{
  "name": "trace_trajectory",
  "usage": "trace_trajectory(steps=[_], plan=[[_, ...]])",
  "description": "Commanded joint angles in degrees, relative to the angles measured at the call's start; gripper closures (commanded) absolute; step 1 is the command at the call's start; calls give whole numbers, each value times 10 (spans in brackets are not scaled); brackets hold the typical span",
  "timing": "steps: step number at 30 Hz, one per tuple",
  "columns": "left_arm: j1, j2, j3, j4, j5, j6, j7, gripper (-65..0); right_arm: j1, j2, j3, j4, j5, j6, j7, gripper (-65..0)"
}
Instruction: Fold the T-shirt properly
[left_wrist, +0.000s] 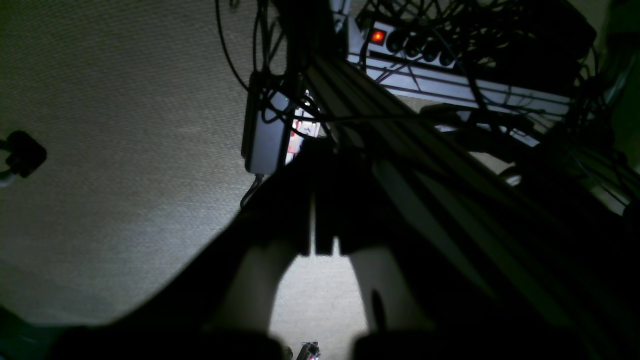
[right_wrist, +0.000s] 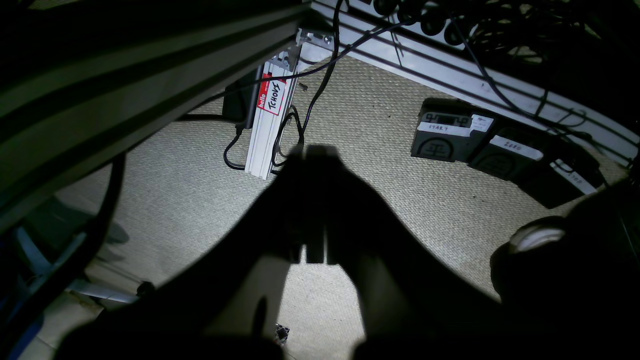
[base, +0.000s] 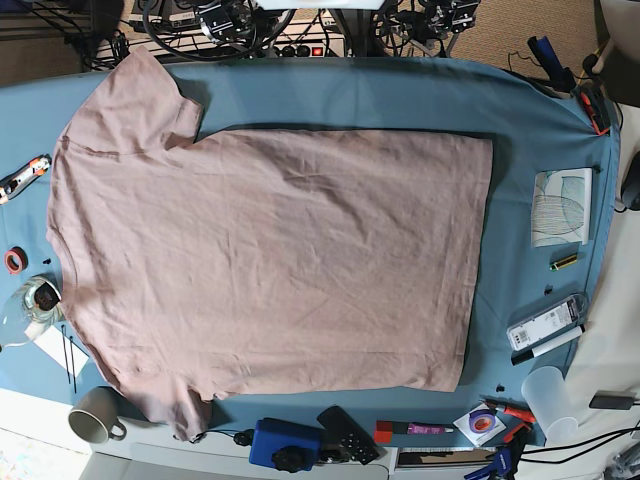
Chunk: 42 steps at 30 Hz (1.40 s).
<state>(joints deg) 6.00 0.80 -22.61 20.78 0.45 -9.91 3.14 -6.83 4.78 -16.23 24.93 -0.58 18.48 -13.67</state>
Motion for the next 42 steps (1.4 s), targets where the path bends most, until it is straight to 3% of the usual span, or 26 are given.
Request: trace_trajectory(steps=[1, 7, 14, 18, 22, 27, 32, 38, 42], plan=[[0, 1, -1, 3, 0, -4, -2, 0, 0, 3, 1, 5, 4, 5, 1, 0], [9, -2, -1, 8, 0, -4, -2, 0, -2, 11, 1, 5, 4, 5, -20, 0], [56, -26, -1, 52, 0, -4, -2, 0, -29, 43, 2, 31, 40, 5, -33, 0], [96, -40, -1, 97, -3, -6, -1, 0, -81, 72, 2, 109, 40, 5, -36, 0], [142, -48, -1, 156, -51, -6, 35, 0, -144, 105, 2, 211, 46, 5, -66, 0], [212, -48, -1, 263, -98, -6, 76, 0, -229, 154, 7, 346, 102, 5, -116, 0], [289, -48, -1, 396, -130, -6, 101, 0, -314, 171, 90, 461, 144, 5, -146, 0], [381, -48, -1, 577, -149, -5, 153, 0, -390, 171, 223, 581, 258, 7, -252, 0], [445, -48, -1, 702, -149, -4, 170, 0, -433, 171, 303, 654, 318, 53, -300, 0]])
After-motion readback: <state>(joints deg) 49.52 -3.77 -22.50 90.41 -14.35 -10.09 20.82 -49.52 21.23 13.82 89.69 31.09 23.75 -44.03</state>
